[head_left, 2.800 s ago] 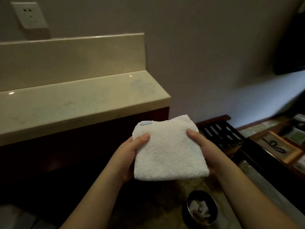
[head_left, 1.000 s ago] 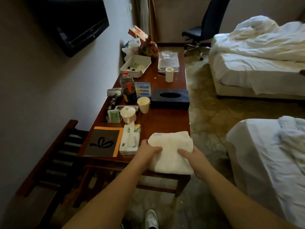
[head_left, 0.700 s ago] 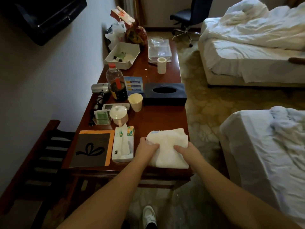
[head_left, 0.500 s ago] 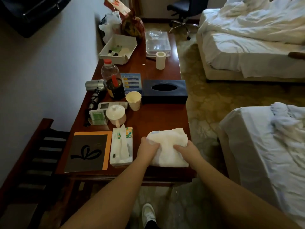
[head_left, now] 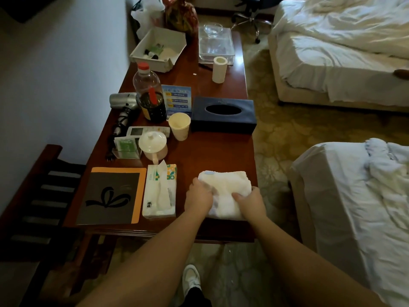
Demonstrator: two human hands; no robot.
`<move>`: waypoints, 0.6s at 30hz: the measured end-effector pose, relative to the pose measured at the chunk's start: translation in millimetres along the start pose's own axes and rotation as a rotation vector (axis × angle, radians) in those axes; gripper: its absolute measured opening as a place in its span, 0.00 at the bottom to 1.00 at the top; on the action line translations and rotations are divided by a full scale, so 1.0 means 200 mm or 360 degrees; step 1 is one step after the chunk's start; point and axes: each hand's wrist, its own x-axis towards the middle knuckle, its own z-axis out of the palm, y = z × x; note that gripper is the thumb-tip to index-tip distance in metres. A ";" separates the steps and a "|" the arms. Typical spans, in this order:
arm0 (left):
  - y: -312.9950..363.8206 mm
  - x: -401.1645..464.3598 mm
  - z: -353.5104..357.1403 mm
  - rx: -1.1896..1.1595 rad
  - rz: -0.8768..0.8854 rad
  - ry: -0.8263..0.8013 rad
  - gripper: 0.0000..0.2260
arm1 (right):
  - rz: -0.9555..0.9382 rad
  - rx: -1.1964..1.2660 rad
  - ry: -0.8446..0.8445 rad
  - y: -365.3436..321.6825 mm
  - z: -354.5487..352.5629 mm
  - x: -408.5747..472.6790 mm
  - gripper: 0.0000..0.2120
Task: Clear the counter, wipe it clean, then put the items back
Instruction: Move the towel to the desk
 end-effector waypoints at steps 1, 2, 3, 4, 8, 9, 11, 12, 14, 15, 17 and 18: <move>0.01 0.00 0.00 0.0033 0.0010 0.0018 0.19 | -0.0001 -0.0043 0.0016 0.00 0.00 0.00 0.31; 0.01 -0.01 0.00 0.0060 0.0014 0.0028 0.19 | 0.0000 -0.0106 0.0017 0.00 -0.01 0.00 0.32; 0.02 -0.02 0.00 0.0080 0.0015 0.0032 0.20 | 0.0001 -0.0182 0.0003 -0.01 -0.02 0.00 0.32; 0.02 -0.02 0.00 0.0096 0.0012 0.0033 0.22 | -0.0003 -0.0254 -0.0022 -0.02 -0.04 0.00 0.32; 0.04 -0.09 -0.02 0.0154 0.0032 0.0075 0.25 | -0.0127 -0.0333 -0.0083 -0.06 -0.12 -0.02 0.32; 0.04 -0.12 -0.02 0.0183 0.0058 0.0095 0.25 | -0.0167 -0.0332 -0.0081 -0.06 -0.15 -0.04 0.32; 0.04 -0.19 -0.03 0.0217 0.0113 0.0117 0.24 | -0.0257 -0.0346 -0.0071 -0.05 -0.21 -0.08 0.31; 0.04 -0.23 -0.04 0.0205 0.0136 0.0119 0.23 | -0.0307 -0.0352 -0.0068 -0.05 -0.24 -0.11 0.29; 0.03 -0.32 -0.07 0.0136 0.0194 0.0118 0.21 | -0.0423 -0.0337 -0.0081 -0.05 -0.30 -0.19 0.26; 0.02 -0.37 -0.09 0.0089 0.0223 0.0112 0.20 | -0.0495 -0.0324 -0.0101 -0.05 -0.33 -0.24 0.24; 0.00 -0.48 -0.14 -0.0004 0.0314 0.0102 0.18 | -0.0640 -0.0305 -0.0141 -0.06 -0.38 -0.35 0.22; -0.02 -0.54 -0.17 -0.0048 0.0367 0.0106 0.18 | -0.0707 -0.0295 -0.0161 -0.07 -0.41 -0.41 0.21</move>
